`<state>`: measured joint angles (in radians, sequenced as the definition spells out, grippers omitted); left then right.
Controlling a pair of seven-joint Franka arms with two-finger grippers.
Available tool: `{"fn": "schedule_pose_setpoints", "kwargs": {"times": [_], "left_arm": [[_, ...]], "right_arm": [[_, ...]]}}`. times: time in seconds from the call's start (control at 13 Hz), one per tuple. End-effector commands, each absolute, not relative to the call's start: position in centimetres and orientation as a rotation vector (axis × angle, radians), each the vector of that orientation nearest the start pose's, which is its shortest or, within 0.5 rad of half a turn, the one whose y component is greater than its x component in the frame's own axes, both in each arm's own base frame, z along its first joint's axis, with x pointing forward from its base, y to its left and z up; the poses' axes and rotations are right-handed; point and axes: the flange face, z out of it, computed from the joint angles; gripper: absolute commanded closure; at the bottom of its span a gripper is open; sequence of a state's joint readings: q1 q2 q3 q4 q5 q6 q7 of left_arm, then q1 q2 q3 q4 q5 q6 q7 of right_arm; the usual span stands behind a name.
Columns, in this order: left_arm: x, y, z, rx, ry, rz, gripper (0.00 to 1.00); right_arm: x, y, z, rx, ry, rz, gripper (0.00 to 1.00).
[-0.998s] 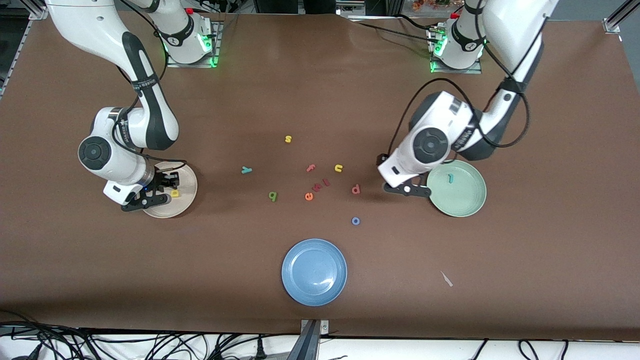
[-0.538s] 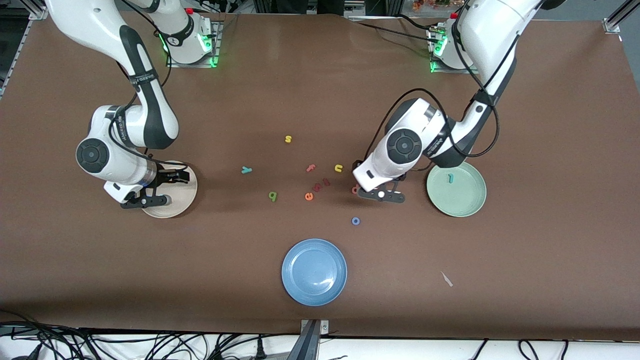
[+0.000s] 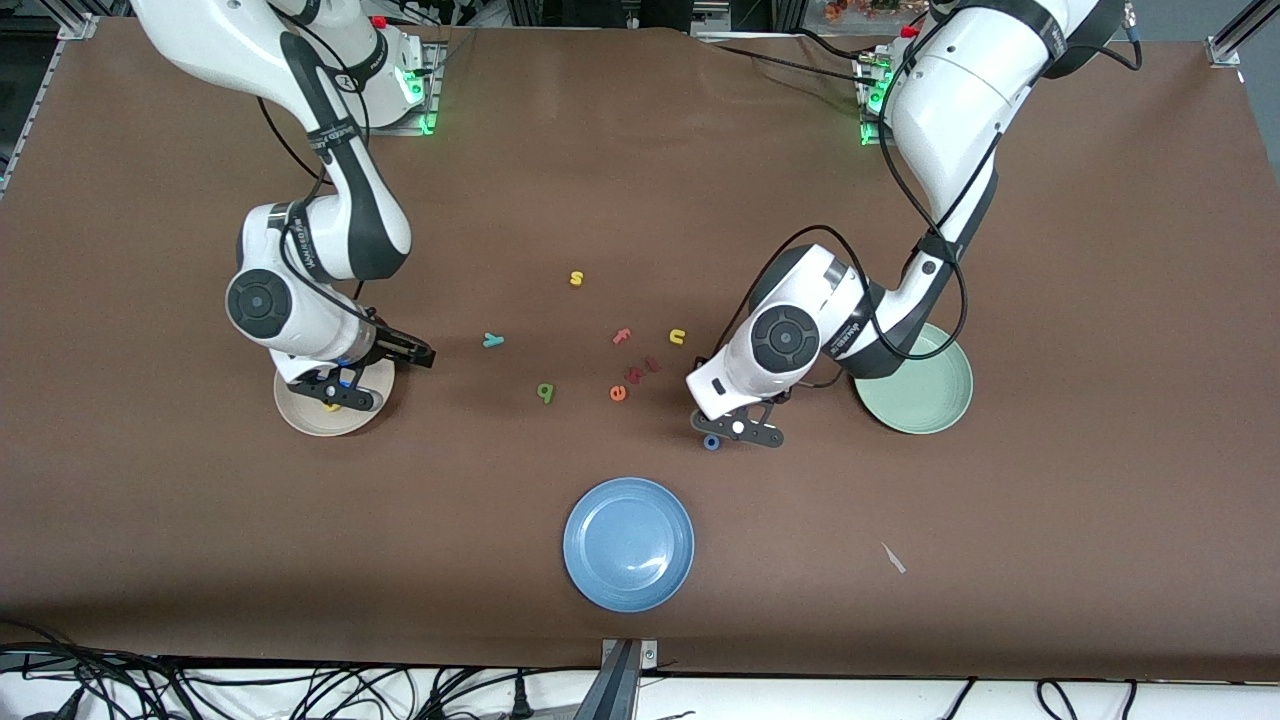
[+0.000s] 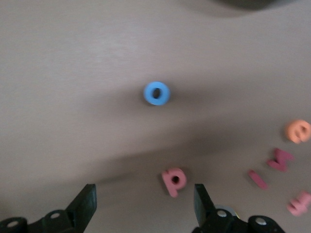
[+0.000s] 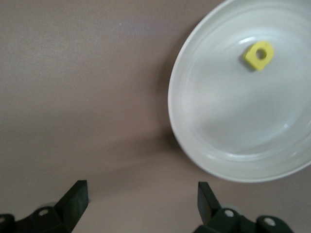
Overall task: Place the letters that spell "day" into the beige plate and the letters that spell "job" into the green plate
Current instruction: 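Move the left gripper to the pink p while the right gripper reaches the cyan y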
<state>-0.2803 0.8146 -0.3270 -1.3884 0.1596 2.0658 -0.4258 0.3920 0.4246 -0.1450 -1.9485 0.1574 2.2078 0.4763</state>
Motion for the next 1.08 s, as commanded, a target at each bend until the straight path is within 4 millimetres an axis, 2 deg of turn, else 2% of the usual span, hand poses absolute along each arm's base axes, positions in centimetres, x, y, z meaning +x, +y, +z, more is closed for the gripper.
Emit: {"fn": "schedule_pose_setpoints", "kwargs": {"times": [0.0,0.08,0.15,0.31,0.38,0.46,0.61,0.77,1.0], "left_arm": [[60.8,-39.4,21.4,-3.099,0.283,0.171,0.12],[60.3,-40.3,20.5,-3.076,0.275,0.136,0.15],[60.3,-40.7,20.3,-3.096,0.189,0.115,0.15],[60.0,-40.6,19.3,-3.096,0.180,0.106,0.19],[59.8,-40.8,19.2,-3.099,0.188,0.098,0.23],[60.0,-40.4,18.8,-3.101,0.180,0.104,0.23],[59.6,-40.3,18.2,-3.099,0.184,0.117,0.36],[59.6,-40.2,18.0,-3.109,0.166,0.131,0.41],[59.3,-40.0,17.9,-3.128,0.117,0.181,0.41]], "right_arm": [[57.5,18.0,25.9,-3.023,0.780,0.263,0.00],[57.4,19.2,25.9,-2.993,0.907,0.245,0.00],[57.1,20.7,25.8,-2.971,0.996,0.229,0.00],[56.4,23.1,25.6,-2.948,1.082,0.199,0.00],[56.2,23.7,25.5,-2.934,1.123,0.200,0.00],[56.1,23.8,25.2,-2.921,1.173,0.205,0.00],[56.5,23.9,25.3,-2.881,1.261,0.205,0.00],[56.6,24.1,25.5,-2.888,1.262,0.187,0.00],[56.8,24.7,25.5,-2.850,1.309,0.173,0.00]]}}
